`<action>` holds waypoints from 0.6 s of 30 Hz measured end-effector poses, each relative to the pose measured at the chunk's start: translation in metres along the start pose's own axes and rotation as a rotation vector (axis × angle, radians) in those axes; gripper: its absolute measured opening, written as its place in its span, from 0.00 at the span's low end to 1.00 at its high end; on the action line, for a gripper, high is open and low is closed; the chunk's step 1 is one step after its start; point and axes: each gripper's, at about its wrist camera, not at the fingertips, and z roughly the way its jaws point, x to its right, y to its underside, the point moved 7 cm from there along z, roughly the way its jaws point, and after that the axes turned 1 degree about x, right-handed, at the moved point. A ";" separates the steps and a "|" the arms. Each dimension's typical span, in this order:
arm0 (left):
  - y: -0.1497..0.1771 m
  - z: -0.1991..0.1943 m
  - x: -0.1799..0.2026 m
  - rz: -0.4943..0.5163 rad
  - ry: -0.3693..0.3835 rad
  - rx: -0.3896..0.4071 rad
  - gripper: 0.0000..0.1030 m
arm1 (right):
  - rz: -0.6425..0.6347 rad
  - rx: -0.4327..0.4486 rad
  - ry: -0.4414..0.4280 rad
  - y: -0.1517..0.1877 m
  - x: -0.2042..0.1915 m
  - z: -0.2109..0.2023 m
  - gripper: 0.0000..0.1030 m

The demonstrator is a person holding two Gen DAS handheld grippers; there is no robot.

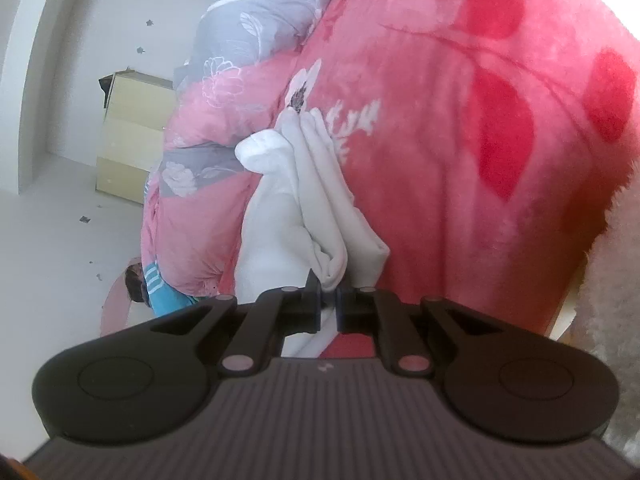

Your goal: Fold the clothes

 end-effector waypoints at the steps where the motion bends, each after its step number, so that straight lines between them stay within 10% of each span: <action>1: 0.000 0.000 -0.001 -0.001 0.003 -0.003 0.07 | -0.018 0.004 -0.006 -0.001 -0.004 -0.001 0.05; 18: 0.007 -0.015 -0.021 -0.110 0.112 -0.155 0.25 | -0.087 -0.051 -0.026 0.004 0.012 -0.008 0.11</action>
